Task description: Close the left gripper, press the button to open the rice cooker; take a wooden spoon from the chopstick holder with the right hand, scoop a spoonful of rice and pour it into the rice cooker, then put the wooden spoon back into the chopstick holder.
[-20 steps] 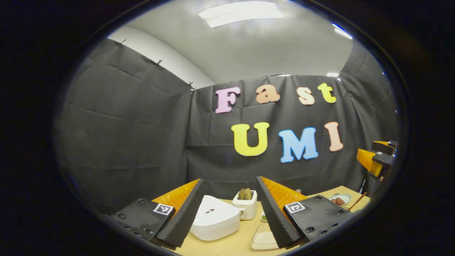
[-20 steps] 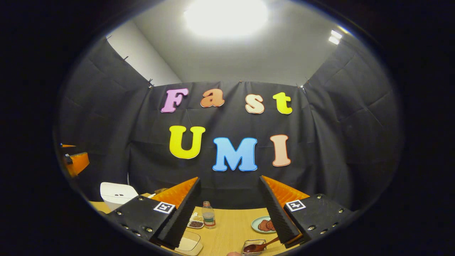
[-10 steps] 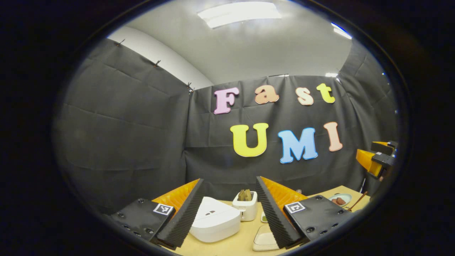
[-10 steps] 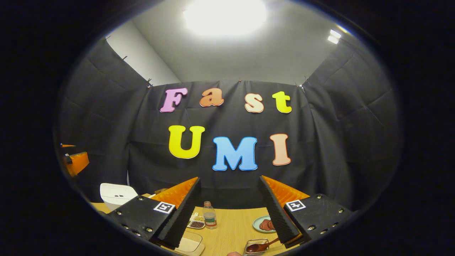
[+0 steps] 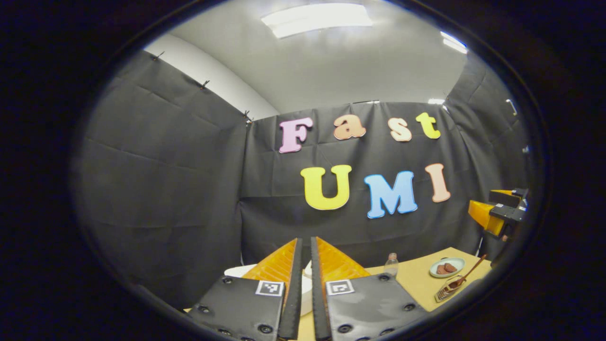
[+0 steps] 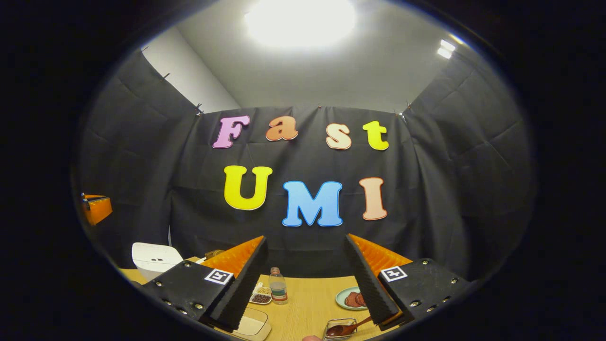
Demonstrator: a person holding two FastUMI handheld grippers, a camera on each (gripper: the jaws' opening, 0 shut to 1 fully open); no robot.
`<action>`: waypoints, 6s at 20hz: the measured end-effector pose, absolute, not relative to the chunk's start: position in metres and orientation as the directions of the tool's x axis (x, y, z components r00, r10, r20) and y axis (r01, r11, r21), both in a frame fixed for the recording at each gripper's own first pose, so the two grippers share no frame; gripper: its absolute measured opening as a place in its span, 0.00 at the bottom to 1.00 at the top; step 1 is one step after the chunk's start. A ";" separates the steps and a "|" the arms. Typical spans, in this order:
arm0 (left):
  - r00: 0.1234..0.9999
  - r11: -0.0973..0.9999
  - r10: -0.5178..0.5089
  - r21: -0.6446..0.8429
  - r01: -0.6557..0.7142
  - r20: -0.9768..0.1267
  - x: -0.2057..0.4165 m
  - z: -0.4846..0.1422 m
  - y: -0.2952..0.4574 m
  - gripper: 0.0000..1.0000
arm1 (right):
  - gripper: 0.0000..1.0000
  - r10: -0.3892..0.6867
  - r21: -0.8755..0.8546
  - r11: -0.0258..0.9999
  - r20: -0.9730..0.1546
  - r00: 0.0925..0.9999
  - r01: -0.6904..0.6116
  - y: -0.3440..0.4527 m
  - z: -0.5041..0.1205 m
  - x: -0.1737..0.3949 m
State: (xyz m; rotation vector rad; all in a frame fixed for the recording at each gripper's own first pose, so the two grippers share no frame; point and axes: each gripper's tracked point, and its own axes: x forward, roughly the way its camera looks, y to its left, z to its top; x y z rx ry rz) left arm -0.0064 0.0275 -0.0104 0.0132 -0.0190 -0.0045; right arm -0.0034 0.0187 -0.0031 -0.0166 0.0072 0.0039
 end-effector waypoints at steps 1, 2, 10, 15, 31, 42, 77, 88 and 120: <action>1.000 1.000 0.007 0.019 -0.007 0.025 -0.008 -0.007 0.031 0.11 | 0.97 0.000 -0.018 1.000 -0.010 1.000 -0.001 0.019 -0.004 -0.003; 0.999 1.000 0.020 0.020 -0.021 0.032 -0.006 -0.009 0.033 0.09 | 0.97 -0.001 -0.019 1.000 -0.009 1.000 0.001 0.021 -0.004 -0.003; 1.000 0.999 -0.022 0.042 0.022 -0.008 0.018 -0.048 0.049 0.09 | 0.97 -0.027 -0.048 0.998 -0.002 1.000 0.027 0.034 -0.006 -0.007; 0.996 0.998 -0.049 0.034 0.052 -0.070 0.048 -0.097 0.059 0.09 | 0.97 -0.104 -0.056 0.993 -0.024 0.994 0.103 0.025 -0.017 -0.015; 0.942 1.000 0.012 0.002 -0.012 -0.336 0.189 -0.270 0.129 0.09 | 0.97 -0.407 -0.155 0.906 -0.057 0.912 0.395 -0.034 -0.025 -0.082; 0.898 0.999 0.007 0.032 0.008 -0.440 0.201 -0.316 0.128 0.09 | 0.98 -0.433 -0.173 0.891 -0.037 0.901 0.421 -0.043 -0.019 -0.092; 0.996 0.994 0.082 0.069 -0.080 -0.023 0.005 -0.030 0.031 0.99 | 0.95 -0.089 0.286 0.909 -0.578 0.811 0.304 -0.135 -0.285 -0.004; 0.991 0.992 0.119 0.060 -0.115 -0.062 -0.012 -0.046 0.014 0.99 | 0.16 0.109 0.350 0.927 -0.600 0.792 0.138 -0.101 -0.285 0.004; 0.987 0.997 0.078 0.014 -0.077 -0.143 0.052 -0.132 0.247 0.99 | 0.16 0.092 0.121 0.992 -0.466 0.880 -0.040 0.151 -0.242 0.054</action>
